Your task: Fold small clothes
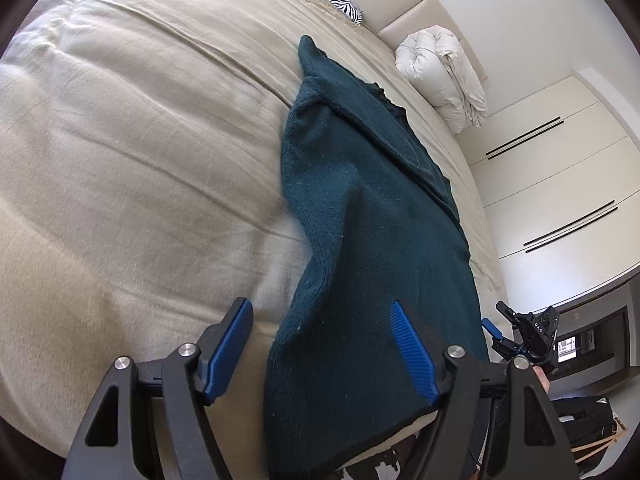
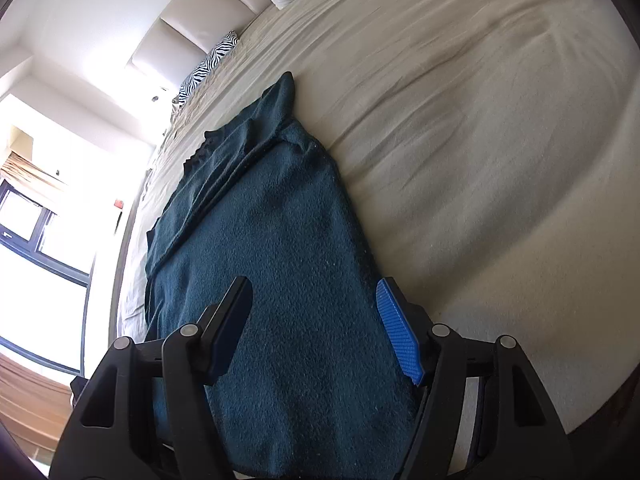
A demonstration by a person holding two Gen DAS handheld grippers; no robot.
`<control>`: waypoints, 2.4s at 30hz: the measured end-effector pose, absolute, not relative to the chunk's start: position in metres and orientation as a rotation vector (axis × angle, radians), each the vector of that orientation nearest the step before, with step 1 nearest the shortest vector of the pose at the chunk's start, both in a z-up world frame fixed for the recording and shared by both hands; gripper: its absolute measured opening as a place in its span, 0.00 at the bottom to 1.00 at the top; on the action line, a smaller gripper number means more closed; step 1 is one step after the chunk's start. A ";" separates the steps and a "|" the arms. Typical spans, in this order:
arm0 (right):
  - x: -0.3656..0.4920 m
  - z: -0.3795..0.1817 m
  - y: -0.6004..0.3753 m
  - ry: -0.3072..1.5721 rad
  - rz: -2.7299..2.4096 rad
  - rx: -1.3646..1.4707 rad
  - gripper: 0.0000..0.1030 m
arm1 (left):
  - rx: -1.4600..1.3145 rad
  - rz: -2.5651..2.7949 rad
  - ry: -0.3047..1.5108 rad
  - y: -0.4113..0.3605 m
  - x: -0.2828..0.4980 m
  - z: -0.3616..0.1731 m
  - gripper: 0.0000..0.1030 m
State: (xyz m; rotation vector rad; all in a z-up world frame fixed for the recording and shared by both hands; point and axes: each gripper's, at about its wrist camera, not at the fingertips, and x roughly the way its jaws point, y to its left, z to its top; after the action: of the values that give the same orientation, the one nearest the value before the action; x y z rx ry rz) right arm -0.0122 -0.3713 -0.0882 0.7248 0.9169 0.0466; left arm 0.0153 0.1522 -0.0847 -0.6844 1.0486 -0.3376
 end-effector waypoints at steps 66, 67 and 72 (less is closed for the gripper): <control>-0.116 -0.087 -0.402 1.136 0.127 0.685 0.05 | -0.566 -0.389 1.151 0.133 -0.024 -0.083 0.06; -0.118 -0.085 -0.402 1.131 0.128 0.684 0.05 | -0.567 -0.391 1.149 0.133 -0.025 -0.082 0.06; -0.125 -0.076 -0.403 1.110 0.136 0.686 0.05 | -0.572 -0.390 1.149 0.135 -0.028 -0.083 0.06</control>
State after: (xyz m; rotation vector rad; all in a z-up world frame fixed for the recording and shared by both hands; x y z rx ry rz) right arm -0.1245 -0.4029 -0.0765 0.6864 1.1095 0.1360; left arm -0.0284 0.1350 -0.0829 -0.5724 1.1488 -0.3900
